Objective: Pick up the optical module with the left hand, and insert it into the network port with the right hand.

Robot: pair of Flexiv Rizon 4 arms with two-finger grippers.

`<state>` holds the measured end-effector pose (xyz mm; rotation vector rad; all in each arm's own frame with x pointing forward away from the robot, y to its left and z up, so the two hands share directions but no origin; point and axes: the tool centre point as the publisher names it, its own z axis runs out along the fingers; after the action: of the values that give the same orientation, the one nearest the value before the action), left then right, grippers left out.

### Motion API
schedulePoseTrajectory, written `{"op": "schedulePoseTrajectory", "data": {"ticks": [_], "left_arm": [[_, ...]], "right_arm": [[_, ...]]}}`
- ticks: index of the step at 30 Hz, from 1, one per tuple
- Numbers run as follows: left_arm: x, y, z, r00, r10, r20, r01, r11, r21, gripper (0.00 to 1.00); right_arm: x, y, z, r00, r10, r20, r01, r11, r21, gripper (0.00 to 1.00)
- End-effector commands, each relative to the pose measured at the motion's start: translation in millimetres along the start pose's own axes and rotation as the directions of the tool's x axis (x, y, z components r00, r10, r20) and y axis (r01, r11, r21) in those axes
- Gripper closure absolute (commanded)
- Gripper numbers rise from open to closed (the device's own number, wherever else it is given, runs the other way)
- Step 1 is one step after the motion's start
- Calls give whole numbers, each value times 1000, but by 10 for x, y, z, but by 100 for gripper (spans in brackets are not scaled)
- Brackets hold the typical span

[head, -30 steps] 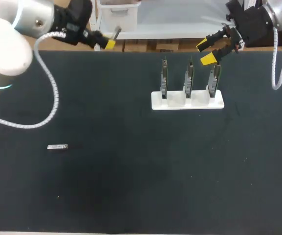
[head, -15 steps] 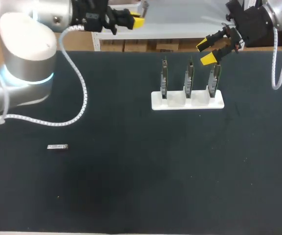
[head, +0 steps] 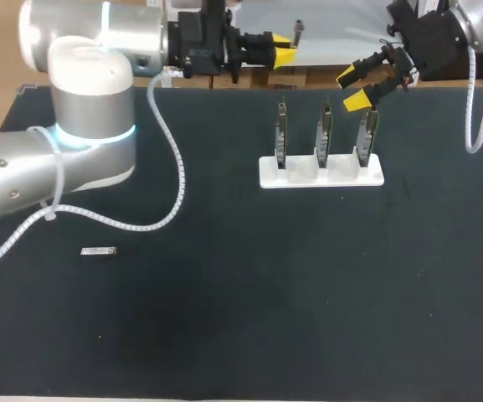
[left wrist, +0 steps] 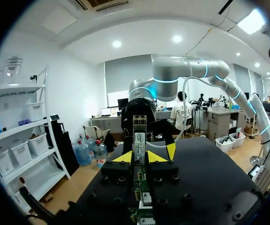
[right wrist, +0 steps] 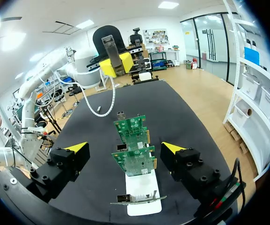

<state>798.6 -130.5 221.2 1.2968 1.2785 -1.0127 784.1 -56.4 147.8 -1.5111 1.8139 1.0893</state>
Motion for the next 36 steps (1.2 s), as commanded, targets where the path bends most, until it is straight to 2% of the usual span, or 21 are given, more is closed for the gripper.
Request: {"op": "schedulePoseTrajectory", "data": {"ticks": [1, 19, 28, 36], "left_arm": [[13, 30, 168, 1000, 7, 17, -8, 1000, 14, 100], [180, -204, 433, 996, -82, 46, 80, 996, 30, 100], [292, -241, 546, 992, -109, 56, 106, 992, 62, 100], [339, -204, 596, 990, -125, 66, 120, 990, 78, 100]], "right_arm": [[6, 25, 0, 1000, -1, 1, 1, 1000, 6, 0], [6, 25, 0, 1000, -1, 1, 1, 1000, 6, 0], [6, 25, 0, 1000, -1, 1, 1, 1000, 6, 0], [6, 25, 0, 1000, -1, 1, 1, 1000, 6, 0]]}}
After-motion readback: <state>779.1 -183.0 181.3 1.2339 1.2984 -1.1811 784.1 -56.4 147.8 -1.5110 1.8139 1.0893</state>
